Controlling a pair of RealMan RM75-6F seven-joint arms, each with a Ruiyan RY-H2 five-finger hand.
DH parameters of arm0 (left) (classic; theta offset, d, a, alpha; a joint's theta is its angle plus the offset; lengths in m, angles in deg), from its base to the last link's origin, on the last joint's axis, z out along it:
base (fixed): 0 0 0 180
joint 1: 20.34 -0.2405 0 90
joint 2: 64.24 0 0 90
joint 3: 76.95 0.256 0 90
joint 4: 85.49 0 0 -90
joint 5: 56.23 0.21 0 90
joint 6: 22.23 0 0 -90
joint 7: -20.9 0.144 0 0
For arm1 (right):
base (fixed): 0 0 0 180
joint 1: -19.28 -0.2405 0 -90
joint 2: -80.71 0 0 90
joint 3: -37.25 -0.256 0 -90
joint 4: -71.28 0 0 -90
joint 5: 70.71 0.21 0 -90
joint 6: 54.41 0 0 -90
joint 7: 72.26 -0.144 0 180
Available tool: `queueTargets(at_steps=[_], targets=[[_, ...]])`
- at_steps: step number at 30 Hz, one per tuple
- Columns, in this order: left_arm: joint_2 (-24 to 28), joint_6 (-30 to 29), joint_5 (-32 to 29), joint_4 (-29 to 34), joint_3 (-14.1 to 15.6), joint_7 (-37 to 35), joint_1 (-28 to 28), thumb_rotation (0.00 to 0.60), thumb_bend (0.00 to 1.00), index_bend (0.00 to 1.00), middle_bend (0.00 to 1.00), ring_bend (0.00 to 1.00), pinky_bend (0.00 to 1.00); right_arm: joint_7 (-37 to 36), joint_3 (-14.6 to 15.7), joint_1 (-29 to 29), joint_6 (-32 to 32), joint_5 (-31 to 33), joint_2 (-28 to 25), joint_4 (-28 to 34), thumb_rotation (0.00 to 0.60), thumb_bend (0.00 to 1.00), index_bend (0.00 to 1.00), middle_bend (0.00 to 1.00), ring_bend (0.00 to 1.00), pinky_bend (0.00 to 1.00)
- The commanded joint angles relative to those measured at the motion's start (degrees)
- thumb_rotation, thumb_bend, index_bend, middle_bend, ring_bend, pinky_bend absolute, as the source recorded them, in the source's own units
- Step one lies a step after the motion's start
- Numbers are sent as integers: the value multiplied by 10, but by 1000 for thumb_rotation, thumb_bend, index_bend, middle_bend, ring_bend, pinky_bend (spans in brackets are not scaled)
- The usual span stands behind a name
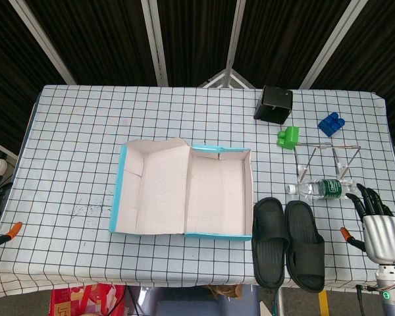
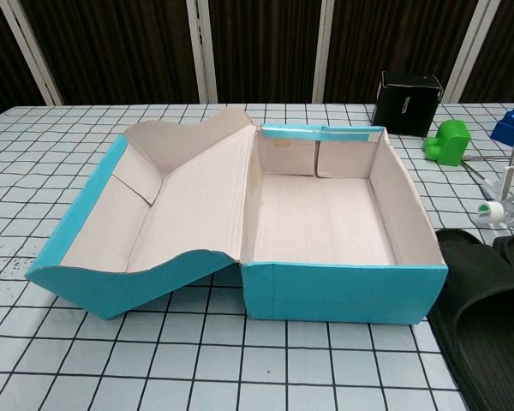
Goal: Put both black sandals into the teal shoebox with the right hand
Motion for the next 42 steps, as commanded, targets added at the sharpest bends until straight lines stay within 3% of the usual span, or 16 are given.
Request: queueTargets(at_steps=[1,25,32,37,42], targets=[[1,2,-1,1,0,-1,0,600,295,150,42,6,157,2,1,0,-2,1,0,1,600,221,227,99,109,342],[-2,3,11,7,6,13,0,600,295,148,41,6,157,-2,12,-1,-20,-1,-15,20,600,221,227,99,109,342],[0,3,5,7,3,7,0,600,295,148,40,6,157,25,22,-6,-55,23,5,64,600,221,214,99,109,342],[2,10,1,6,3,0,1,600,295,148,39,6,157,87,22,-41,-145,88,-4,120,600,218,146,74,107,326],[5,21,-11,1,-1,-13,5,600,295,148,37,6,157,198,-9,-93,-208,216,-23,191,600,214,121,63,105,314]])
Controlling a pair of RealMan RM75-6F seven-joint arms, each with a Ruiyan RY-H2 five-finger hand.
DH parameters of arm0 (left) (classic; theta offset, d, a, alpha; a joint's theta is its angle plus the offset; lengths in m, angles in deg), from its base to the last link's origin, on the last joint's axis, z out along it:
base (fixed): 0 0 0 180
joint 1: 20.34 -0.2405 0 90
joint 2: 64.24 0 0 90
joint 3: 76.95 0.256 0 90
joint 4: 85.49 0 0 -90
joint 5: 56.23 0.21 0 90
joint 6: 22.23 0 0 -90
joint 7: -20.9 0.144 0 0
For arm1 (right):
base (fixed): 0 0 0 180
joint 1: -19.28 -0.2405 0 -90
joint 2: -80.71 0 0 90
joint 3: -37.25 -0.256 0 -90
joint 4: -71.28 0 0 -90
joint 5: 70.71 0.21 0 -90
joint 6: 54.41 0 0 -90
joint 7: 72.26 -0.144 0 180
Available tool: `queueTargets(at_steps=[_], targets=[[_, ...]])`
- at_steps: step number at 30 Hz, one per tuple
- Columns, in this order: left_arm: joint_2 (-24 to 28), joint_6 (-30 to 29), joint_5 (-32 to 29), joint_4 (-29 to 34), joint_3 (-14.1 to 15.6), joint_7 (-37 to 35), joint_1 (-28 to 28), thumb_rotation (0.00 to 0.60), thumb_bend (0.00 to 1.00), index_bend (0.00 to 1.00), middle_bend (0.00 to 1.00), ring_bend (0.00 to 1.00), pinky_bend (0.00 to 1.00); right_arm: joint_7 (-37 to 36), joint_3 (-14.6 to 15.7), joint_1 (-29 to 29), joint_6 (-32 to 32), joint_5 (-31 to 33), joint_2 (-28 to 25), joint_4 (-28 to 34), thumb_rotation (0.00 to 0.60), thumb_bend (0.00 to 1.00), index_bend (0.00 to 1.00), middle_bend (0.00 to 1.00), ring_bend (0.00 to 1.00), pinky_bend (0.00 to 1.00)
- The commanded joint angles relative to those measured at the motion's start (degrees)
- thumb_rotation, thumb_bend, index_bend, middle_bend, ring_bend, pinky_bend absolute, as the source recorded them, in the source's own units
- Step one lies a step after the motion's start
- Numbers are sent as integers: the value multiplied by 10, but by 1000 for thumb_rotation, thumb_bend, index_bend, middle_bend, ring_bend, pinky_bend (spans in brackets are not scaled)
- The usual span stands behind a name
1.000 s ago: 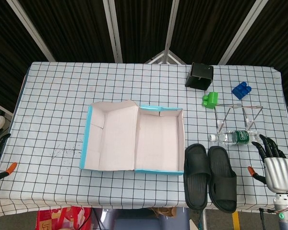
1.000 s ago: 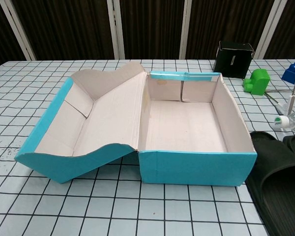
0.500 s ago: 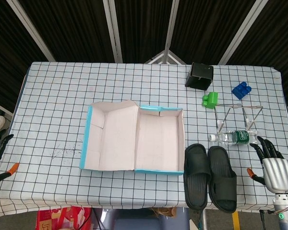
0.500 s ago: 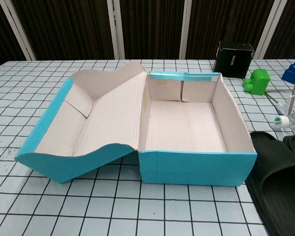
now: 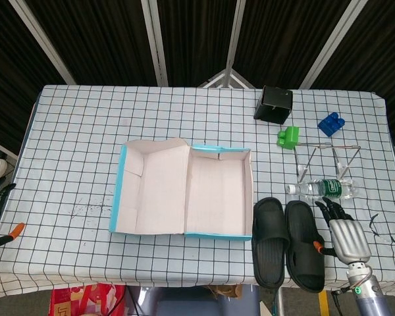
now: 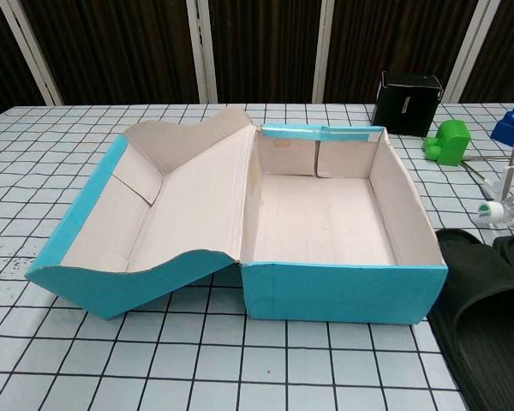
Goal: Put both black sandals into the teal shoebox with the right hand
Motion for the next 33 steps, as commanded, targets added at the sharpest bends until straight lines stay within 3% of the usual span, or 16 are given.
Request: queueTargets(at_steps=[1,14,19,25,33], targets=[[2,6,-7,-4,-3,-6,2,600,295,148,37,6,157,112,-28,-57,-60,123,-18,75,600,213,119,61,105,314],[-11,-20,21,-23,-4,-13,2,600,295,148,26,0,127,293,-48,-184,-70,369,-56,217,600,214,119,53,97,314],[-15,-38,34,-27,-3,-17,-2,600,293,147,20,0,119,313,-46,-224,-64,444,-64,259,600,212,90,44,86,314],[-16,-55,38,-26,-6,-21,-8,600,235,147,2,0,92,318,-35,-258,-46,490,-53,282,600,190,40,33,69,294],[-22,-63,43,-32,-8,-21,-9,600,201,146,0,0,80,297,-20,-278,-25,473,3,244,600,178,25,33,63,289]])
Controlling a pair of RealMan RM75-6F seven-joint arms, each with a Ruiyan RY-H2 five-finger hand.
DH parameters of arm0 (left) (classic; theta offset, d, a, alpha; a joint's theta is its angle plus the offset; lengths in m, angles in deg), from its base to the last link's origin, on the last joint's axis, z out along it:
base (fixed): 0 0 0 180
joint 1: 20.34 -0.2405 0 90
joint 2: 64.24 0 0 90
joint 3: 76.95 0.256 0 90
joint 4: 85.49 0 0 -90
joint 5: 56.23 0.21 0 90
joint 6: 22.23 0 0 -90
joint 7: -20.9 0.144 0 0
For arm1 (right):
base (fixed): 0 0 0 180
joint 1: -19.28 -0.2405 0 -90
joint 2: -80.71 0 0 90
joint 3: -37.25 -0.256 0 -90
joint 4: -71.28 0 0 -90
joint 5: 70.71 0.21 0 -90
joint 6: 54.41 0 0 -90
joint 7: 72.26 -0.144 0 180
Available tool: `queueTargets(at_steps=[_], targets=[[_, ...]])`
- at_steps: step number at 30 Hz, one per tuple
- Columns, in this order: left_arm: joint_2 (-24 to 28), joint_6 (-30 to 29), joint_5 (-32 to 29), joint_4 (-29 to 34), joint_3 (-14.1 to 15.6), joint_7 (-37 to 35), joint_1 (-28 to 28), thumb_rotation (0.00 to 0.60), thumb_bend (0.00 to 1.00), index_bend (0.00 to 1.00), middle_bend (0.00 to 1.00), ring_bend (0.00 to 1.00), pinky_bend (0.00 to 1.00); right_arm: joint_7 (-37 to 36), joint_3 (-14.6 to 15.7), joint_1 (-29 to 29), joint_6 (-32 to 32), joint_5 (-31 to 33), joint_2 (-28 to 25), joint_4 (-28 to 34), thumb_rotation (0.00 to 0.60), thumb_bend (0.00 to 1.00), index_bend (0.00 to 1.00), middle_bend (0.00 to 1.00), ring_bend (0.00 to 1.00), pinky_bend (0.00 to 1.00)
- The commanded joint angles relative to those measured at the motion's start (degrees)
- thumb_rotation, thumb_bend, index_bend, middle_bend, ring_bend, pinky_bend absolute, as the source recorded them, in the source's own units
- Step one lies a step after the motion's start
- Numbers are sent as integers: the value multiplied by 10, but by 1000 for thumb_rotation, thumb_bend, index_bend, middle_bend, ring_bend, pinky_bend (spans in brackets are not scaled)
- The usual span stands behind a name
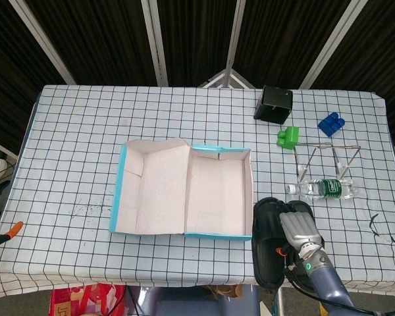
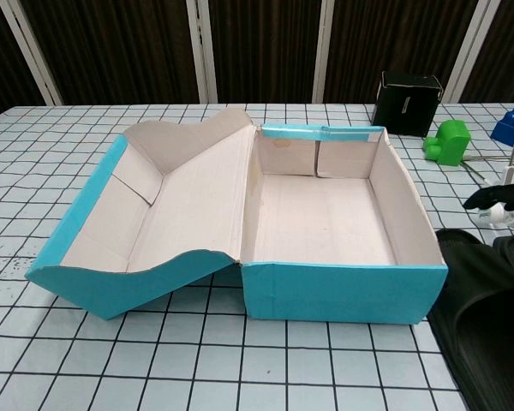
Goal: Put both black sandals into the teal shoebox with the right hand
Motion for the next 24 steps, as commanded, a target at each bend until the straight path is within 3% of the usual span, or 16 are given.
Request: queueTargets(at_steps=[1,12,21,24], targets=[[-1,0,0,-2,0,1,1,600,201,146,0,0,79,-7,13,-7,9,-20,29,-28,600,178,25,33,62,289],[-6,11,-8,-3,-3,19,5,600,200,146,0,0,77,-23,30,-26,-2,-32,71,-110,600,178,25,33,59,276],[-8,12,-8,1,-2,32,5,600,201,146,0,0,77,-3,28,-65,-30,25,65,-126,600,177,25,33,59,276],[-8,16,-13,1,-3,37,6,600,201,146,0,0,77,29,25,-101,-54,84,47,-113,600,178,25,33,59,276]])
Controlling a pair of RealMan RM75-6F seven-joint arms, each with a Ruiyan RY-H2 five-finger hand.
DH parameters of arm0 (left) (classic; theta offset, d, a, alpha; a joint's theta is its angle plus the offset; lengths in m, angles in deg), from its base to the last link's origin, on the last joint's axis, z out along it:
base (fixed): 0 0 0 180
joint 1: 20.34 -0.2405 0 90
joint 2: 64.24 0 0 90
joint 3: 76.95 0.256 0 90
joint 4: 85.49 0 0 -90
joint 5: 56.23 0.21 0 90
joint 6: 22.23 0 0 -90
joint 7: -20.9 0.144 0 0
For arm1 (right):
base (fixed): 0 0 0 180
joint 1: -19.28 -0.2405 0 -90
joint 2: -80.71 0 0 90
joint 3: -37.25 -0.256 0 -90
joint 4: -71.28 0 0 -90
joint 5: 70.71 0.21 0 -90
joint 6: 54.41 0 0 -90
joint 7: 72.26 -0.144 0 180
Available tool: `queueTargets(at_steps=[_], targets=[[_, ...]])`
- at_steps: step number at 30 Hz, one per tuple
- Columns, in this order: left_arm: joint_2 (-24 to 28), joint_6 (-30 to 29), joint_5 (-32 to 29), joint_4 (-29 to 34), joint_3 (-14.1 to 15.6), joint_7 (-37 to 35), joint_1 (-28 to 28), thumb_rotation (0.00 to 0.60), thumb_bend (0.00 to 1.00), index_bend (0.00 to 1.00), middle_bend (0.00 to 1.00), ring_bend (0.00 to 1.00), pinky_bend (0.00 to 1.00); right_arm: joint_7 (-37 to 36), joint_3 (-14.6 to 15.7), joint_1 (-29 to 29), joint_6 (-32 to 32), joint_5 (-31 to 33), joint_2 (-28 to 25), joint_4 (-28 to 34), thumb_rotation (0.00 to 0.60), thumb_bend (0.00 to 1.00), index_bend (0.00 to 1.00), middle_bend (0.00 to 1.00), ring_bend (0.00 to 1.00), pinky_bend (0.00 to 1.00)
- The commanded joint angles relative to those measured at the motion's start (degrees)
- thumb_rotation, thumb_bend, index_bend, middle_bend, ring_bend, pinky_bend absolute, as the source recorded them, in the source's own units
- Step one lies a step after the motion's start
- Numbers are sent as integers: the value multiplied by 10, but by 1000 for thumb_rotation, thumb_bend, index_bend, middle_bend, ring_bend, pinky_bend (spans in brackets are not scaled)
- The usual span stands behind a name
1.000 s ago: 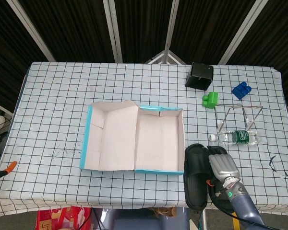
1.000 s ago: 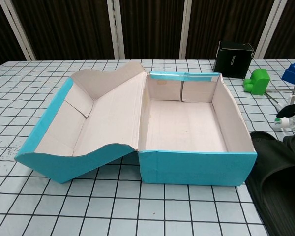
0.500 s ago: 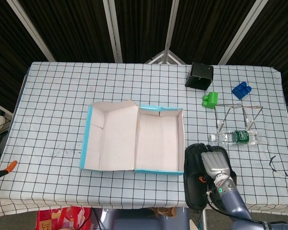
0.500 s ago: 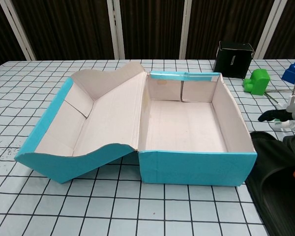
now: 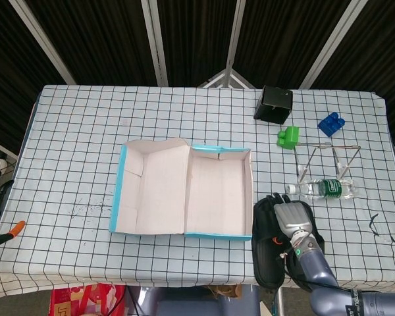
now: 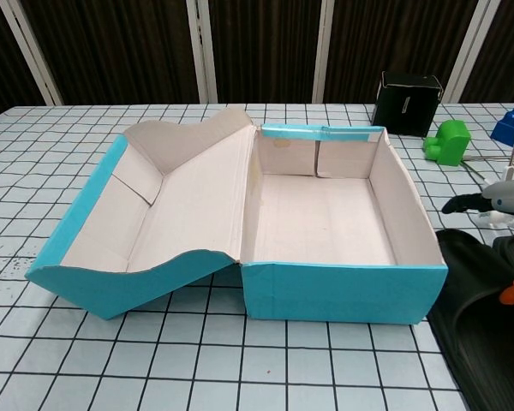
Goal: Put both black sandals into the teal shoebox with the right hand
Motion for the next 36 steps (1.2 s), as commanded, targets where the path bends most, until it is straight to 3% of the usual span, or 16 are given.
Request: queueTargets(at_steps=[1,6,14,25,33,36], targets=[[-1,5,-4,0,-1,5,1,600,201,146,0,0,77,38,-5,-46,-33,77,-24,15,600,178,25,33,59,276],[0,8,-4,2,0,7,2,600,201,146,0,0,77,80,-7,-110,-44,180,-45,24,600,177,25,33,59,256],[1,10,-8,3,-1,9,3,600,201,146,0,0,77,90,-19,-167,-53,272,-55,24,600,177,25,33,59,254],[3,11,-12,4,-2,8,2,600,200,146,0,0,77,77,2,-195,-89,311,-35,-11,600,178,25,33,59,254],[2,12,-10,5,-1,11,3,600,201,147,0,0,77,61,17,-203,-102,304,-21,-39,600,177,25,33,59,254],[2,13,-12,5,-1,11,3,600,201,146,0,0,77,56,21,-207,-106,297,-20,-44,600,178,52,79,59,254]])
